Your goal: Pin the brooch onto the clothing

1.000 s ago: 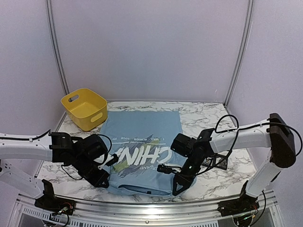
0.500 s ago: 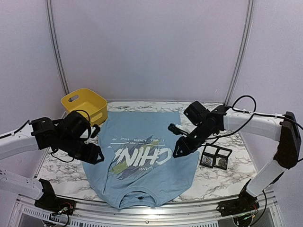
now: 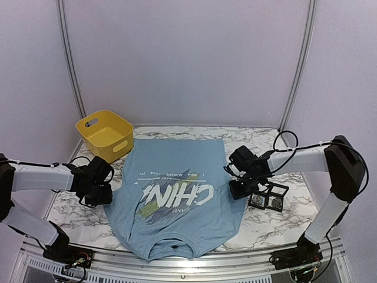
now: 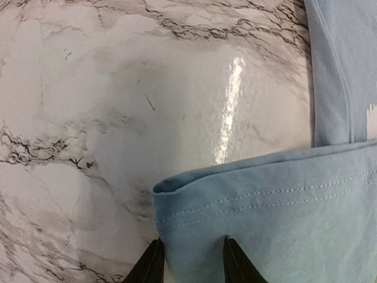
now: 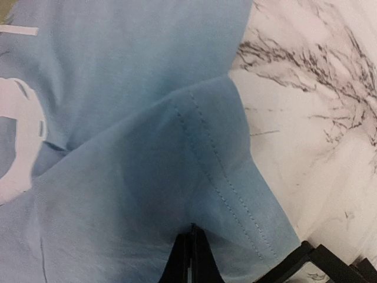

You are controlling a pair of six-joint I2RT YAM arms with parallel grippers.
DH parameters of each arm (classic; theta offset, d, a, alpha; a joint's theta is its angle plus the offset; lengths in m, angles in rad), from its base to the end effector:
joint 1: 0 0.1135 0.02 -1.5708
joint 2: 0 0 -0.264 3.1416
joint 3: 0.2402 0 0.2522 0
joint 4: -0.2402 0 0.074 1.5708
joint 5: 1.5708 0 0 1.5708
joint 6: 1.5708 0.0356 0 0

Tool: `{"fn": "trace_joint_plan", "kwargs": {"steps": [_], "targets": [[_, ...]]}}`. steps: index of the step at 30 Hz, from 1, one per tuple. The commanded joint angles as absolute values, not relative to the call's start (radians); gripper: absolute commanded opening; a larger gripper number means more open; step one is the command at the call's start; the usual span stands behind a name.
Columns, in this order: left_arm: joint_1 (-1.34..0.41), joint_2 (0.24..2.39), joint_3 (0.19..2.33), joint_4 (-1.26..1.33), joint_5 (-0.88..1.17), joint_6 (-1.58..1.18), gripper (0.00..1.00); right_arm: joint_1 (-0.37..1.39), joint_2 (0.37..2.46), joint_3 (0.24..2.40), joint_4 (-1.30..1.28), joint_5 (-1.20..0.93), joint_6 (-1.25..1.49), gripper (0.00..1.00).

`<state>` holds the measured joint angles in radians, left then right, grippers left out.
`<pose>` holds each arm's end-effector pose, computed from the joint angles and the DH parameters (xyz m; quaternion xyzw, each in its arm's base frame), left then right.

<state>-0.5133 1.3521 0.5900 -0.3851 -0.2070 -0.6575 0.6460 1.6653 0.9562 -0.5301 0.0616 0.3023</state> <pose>0.2005 -0.1046 0.1463 -0.0917 0.9683 -0.0313 0.2301 0.2453 0.1822 0.1588 -0.1636 0.9722 0.0483 0.1606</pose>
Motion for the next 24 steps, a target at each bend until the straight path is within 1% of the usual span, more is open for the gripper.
{"fn": "trace_joint_plan", "kwargs": {"steps": [1, 4, 6, 9, 11, 12, 16, 19, 20, 24], "targets": [[-0.512, 1.374, 0.512, -0.301, -0.279, -0.799, 0.33, 0.622, 1.692, 0.912, -0.451, 0.180, 0.385, 0.00], [-0.517, 1.304, 0.434, -0.311, -0.297, -0.942, 0.34, 0.623, 1.691, 0.887, -0.443, 0.197, 0.400, 0.00], [-0.519, 1.210, 0.383, -0.330, -0.304, -1.031, 0.33, 0.623, 1.688, 0.877, -0.445, 0.200, 0.408, 0.00], [-0.522, 1.076, 0.318, -0.405, -0.304, -1.175, 0.28, 0.622, 1.668, 0.861, -0.463, 0.238, 0.416, 0.00], [-0.524, 0.972, 0.285, -0.445, -0.294, -1.208, 0.18, 0.622, 1.647, 0.847, -0.471, 0.259, 0.419, 0.00], [-0.527, 0.921, 0.278, -0.462, -0.295, -1.213, 0.16, 0.622, 1.639, 0.843, -0.476, 0.262, 0.418, 0.00], [-0.541, 0.771, 0.293, -0.525, -0.355, -1.242, 0.15, 0.622, 1.622, 0.841, -0.476, 0.212, 0.387, 0.00], [-0.541, 0.818, 0.373, -0.439, -0.391, -1.048, 0.15, 0.622, 1.610, 0.895, -0.477, 0.138, 0.334, 0.00], [-0.541, 0.870, 0.416, -0.409, -0.381, -0.976, 0.17, 0.621, 1.605, 0.929, -0.486, 0.120, 0.316, 0.00], [-0.541, 1.126, 0.557, -0.347, -0.270, -0.808, 0.16, 0.620, 1.595, 1.081, -0.516, 0.125, 0.247, 0.00]]}}
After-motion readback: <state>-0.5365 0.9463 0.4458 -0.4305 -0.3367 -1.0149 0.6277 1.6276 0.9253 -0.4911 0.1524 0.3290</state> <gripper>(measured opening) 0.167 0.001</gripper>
